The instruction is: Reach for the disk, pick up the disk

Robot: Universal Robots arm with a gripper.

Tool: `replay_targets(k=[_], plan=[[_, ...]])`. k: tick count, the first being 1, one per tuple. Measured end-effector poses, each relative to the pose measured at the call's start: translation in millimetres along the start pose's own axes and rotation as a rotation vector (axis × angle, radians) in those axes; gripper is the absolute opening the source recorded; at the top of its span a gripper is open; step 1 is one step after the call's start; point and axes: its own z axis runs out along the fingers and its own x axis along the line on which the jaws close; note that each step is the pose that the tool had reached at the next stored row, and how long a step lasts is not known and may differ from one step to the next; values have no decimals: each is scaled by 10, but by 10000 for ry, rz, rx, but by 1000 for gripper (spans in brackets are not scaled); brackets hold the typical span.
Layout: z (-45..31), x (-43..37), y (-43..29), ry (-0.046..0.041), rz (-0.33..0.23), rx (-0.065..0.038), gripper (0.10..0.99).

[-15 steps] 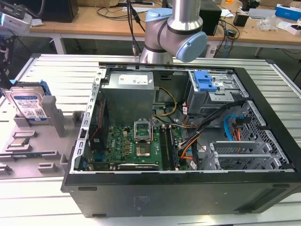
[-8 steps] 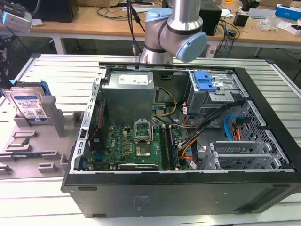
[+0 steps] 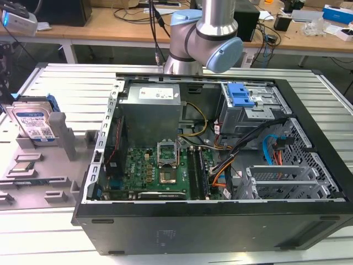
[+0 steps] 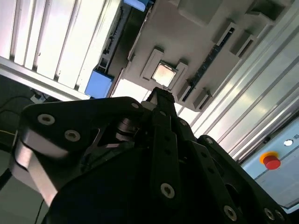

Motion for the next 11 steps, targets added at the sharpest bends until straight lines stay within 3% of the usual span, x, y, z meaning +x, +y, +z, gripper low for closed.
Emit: replay_targets(k=[3, 11], plan=[[0, 0, 0, 18, -458, 1, 106], [0, 0, 0, 20, -523, 0, 114]])
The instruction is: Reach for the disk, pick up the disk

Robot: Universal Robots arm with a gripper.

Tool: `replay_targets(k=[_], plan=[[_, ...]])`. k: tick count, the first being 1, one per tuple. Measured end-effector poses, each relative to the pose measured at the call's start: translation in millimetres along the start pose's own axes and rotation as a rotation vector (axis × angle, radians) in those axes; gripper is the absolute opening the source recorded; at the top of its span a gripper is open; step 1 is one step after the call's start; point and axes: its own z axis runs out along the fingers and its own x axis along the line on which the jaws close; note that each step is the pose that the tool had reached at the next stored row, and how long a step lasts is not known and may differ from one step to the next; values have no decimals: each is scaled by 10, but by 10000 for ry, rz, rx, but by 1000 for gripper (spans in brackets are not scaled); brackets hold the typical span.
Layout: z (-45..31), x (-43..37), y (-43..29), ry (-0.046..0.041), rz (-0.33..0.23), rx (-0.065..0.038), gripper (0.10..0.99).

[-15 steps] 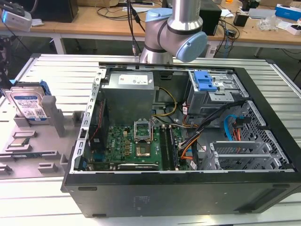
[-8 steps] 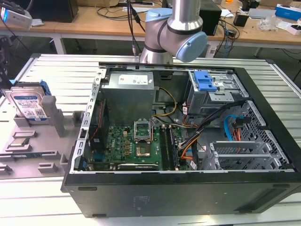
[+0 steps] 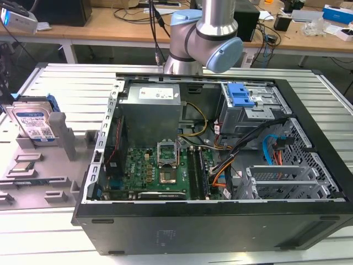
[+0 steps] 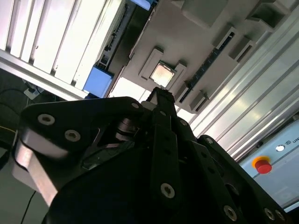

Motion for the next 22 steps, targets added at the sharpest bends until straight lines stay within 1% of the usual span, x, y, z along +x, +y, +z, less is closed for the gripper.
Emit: replay_targets(k=[4, 5, 7, 8, 11, 14, 16, 19, 22], plan=[[0, 0, 0, 1, -24, 0, 357], [0, 0, 0, 1, -32, 0, 478], [0, 0, 0, 2, -40, 0, 478], [0, 0, 0, 2, -47, 0, 545], [1, -4, 0, 2, -53, 1, 545], [0, -51, -2, 2, -55, 0, 545], [0, -200, -6, 3, -53, 2, 545], [0, -318, -10, 4, -56, 1, 545], [-1, -391, -11, 4, -54, 0, 545]])
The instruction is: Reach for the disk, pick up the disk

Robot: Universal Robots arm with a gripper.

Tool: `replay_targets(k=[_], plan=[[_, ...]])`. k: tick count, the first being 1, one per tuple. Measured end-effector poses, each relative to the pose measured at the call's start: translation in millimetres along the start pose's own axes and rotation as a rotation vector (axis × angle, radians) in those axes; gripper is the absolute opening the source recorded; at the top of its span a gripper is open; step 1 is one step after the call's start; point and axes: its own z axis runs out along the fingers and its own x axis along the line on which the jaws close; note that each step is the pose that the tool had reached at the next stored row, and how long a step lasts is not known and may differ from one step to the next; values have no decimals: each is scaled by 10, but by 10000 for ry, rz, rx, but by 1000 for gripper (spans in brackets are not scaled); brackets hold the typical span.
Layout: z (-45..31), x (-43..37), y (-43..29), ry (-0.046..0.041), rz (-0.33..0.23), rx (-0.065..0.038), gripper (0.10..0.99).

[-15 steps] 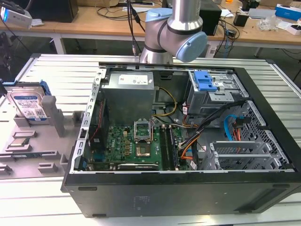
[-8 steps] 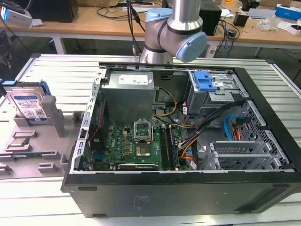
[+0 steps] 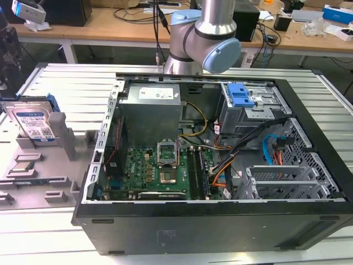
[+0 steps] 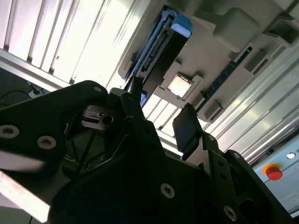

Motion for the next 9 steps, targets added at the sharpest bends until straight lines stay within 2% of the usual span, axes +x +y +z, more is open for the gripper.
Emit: replay_targets(k=[3, 9], plan=[[21, -15, -2, 0, -2, -1, 545], [167, -31, -5, 0, -1, -5, 545]])
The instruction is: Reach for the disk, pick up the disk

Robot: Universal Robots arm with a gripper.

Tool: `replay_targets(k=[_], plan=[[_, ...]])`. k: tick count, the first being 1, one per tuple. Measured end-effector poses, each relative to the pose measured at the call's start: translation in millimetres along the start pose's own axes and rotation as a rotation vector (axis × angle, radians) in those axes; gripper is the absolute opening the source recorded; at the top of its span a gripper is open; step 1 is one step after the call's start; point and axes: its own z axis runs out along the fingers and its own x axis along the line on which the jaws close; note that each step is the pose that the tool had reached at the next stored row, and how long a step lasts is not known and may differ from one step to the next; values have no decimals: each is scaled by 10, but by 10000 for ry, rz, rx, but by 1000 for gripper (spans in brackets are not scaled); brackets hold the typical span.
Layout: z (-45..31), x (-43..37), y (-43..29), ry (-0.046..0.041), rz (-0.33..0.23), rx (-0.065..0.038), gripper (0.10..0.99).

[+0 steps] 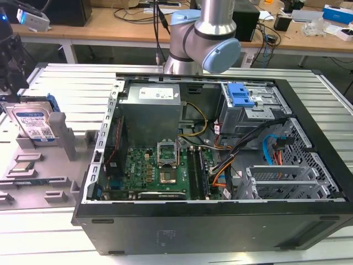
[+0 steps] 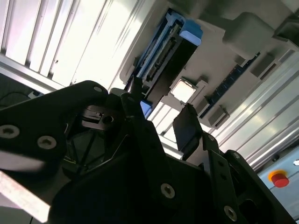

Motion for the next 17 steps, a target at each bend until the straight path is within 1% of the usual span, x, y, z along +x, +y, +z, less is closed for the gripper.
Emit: replay_targets(k=[1, 4, 6, 7, 9, 13, 15, 16, 17], plan=[[27, -13, 7, 0, -1, -1, 545], [77, -51, 40, -1, -1, 1, 545], [144, -88, 87, -1, 0, 1, 545], [180, -91, 106, 2, 0, 0, 545], [227, -93, 126, 8, 0, 0, 545], [310, -93, 137, 11, 0, -1, 545], [411, -94, 138, 10, 0, 0, 545], [438, -94, 138, 10, 0, 0, 545], [484, -94, 137, 10, 0, 0, 545]])
